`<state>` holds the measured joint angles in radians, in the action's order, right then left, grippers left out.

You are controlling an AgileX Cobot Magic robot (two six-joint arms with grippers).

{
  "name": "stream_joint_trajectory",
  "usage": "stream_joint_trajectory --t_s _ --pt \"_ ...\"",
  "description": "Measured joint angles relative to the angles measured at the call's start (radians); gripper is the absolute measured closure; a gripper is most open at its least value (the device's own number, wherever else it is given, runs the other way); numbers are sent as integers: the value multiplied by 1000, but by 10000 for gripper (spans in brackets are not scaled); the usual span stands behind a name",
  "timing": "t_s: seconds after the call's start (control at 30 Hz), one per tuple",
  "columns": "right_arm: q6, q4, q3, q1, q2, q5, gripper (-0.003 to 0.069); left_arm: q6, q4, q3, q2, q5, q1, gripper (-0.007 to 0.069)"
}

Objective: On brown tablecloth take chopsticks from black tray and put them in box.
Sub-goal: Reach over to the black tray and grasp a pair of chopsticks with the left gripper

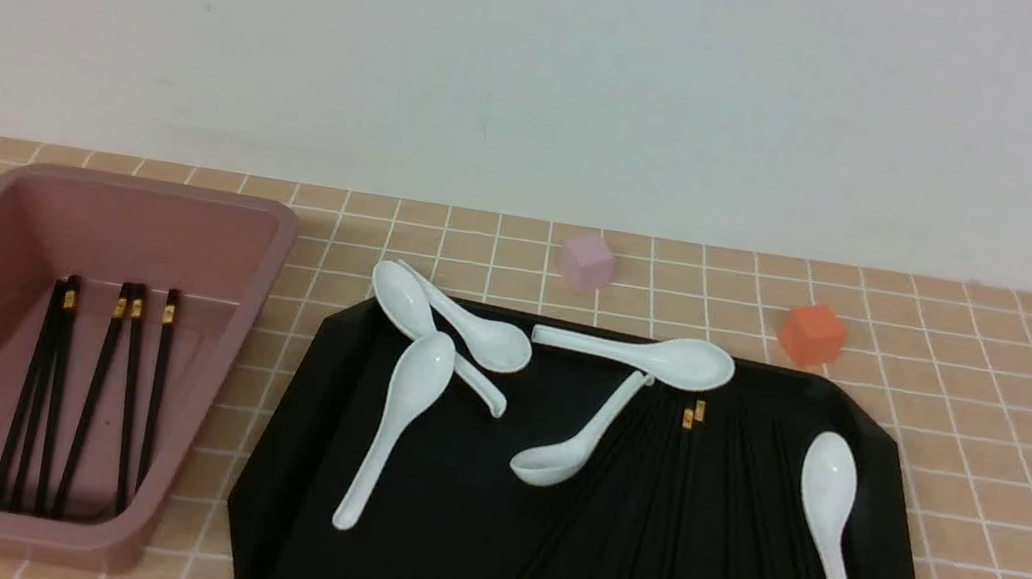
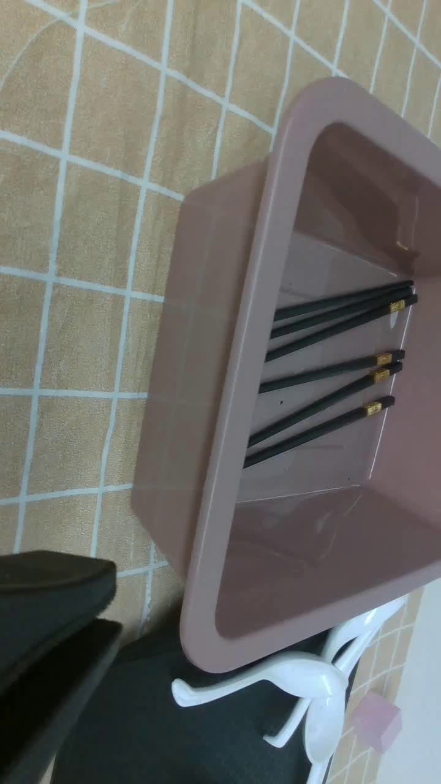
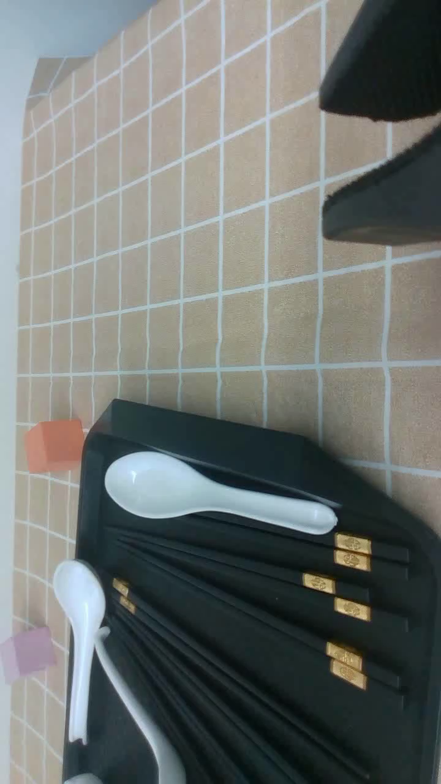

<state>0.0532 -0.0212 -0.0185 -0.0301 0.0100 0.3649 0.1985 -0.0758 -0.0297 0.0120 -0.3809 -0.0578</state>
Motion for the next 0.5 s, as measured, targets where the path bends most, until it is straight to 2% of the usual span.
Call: stream_joint_trajectory --t_s 0.5 --pt "0 0 0 0 0 0 419 0 0 0 0 0 0 543"
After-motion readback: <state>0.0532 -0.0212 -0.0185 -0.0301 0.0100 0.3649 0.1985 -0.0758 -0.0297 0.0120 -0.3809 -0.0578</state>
